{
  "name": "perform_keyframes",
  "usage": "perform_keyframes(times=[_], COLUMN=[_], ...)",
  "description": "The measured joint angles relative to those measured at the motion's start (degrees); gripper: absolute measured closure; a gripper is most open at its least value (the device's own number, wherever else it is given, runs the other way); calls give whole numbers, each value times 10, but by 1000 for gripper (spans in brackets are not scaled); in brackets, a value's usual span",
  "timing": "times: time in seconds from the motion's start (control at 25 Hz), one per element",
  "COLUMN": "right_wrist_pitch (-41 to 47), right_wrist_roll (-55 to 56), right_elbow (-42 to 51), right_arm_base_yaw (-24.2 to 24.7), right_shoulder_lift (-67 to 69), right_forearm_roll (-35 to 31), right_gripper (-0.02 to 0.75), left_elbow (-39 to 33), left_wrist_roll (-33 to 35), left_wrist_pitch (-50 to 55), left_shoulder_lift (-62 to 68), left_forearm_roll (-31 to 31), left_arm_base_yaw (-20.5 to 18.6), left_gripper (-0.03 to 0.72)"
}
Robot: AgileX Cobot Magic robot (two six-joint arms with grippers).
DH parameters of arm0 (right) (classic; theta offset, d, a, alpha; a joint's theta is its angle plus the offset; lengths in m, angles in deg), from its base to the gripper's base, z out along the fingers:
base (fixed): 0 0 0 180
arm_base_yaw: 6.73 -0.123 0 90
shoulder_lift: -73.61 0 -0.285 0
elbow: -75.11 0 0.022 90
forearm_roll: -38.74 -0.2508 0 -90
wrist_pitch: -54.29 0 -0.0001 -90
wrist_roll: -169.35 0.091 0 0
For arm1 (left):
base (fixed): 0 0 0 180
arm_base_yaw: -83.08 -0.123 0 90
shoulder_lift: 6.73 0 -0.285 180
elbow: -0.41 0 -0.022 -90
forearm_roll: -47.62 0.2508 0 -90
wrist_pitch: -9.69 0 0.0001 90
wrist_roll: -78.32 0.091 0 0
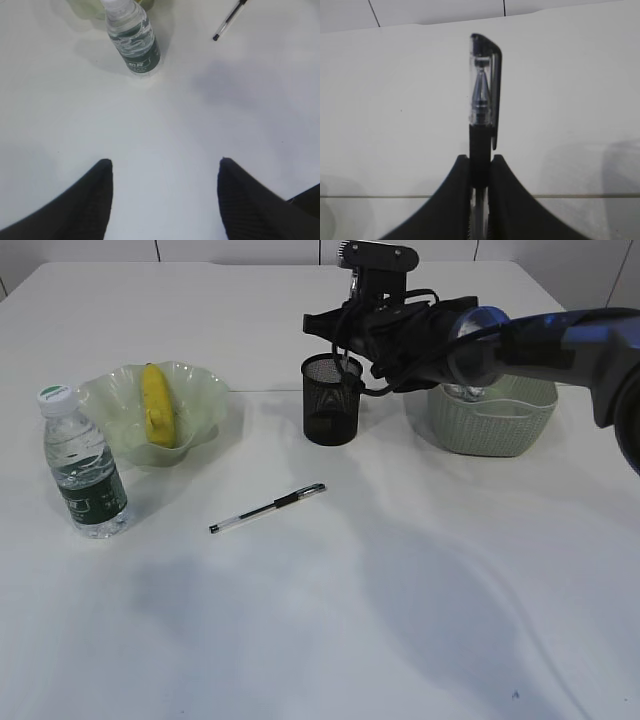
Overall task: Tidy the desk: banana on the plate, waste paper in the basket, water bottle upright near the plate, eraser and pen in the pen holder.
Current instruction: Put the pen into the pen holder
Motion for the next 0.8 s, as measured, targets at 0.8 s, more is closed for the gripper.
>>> perform_keyframes(times=[0.8], right_wrist_pitch=[1], right_wrist_roll=[-16], right_elbow=[0], right_arm_base_yaw=[0], right_shoulder_lift=[2], right_forearm_roll=[0], right_gripper=[680], left_elbow=[0], left_wrist_roll=[0], left_wrist_pitch=[0], left_shoulder_lift=[0], left_forearm_roll=[0], left_arm_base_yaw=[0], left_gripper=[224])
